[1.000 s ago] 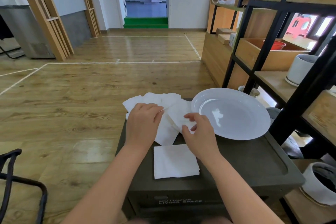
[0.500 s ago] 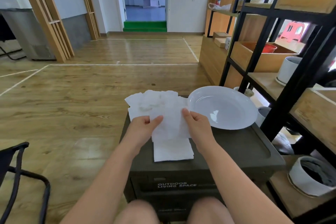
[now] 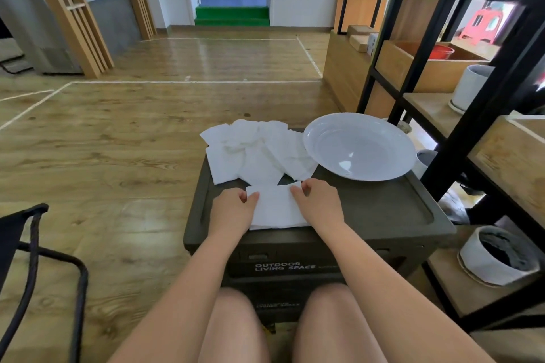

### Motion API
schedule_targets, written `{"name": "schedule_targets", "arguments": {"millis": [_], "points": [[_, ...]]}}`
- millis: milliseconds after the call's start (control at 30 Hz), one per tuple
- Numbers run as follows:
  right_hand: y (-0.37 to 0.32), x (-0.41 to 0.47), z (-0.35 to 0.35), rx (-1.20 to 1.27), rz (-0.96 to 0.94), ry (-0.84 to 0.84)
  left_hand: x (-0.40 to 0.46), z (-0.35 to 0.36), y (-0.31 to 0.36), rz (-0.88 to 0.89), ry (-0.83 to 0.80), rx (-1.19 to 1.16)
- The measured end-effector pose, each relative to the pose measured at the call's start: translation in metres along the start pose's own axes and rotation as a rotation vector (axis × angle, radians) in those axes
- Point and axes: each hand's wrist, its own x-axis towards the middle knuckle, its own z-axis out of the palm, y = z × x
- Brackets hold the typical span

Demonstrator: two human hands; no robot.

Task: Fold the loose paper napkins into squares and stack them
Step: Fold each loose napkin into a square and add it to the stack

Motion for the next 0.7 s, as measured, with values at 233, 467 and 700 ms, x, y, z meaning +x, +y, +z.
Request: {"name": "schedule_targets", "arguments": {"millis": [233, 467, 700], "points": [[0.003, 0.002, 0.004, -0.076, -0.003, 0.014, -0.001, 0.006, -0.001, 0.008, 0.060, 0.110], [0.008, 0.007, 0.005, -0.151, -0.018, -0.004, -0.004, 0.011, -0.003, 0.039, 0.116, 0.212], [0.013, 0.008, 0.004, -0.257, -0.017, -0.024, -0.008, 0.015, -0.003, 0.059, 0.168, 0.255]]}}
